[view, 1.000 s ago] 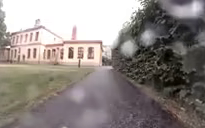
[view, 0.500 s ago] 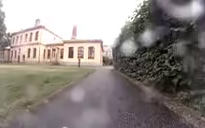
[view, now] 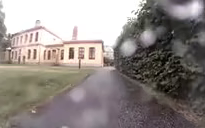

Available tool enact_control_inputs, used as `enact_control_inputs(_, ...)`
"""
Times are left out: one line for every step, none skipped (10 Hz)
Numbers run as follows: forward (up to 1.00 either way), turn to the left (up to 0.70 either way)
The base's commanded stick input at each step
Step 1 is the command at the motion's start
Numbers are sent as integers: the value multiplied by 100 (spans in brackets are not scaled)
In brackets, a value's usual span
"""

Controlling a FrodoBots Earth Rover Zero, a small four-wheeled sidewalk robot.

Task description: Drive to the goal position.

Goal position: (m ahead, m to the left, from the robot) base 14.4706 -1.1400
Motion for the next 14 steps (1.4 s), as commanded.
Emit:
enact_control_inputs(85,-24)
enact_control_inputs(85,-34)
enact_control_inputs(85,-34)
enact_control_inputs(85,-34)
enact_control_inputs(85,-34)
enact_control_inputs(85,-34)
enact_control_inputs(85,-32)
enact_control_inputs(85,-9)
enact_control_inputs(85,0)
enact_control_inputs(85,0)
enact_control_inputs(85,0)
enact_control_inputs(85,0)
enact_control_inputs(85,0)
enact_control_inputs(85,0)
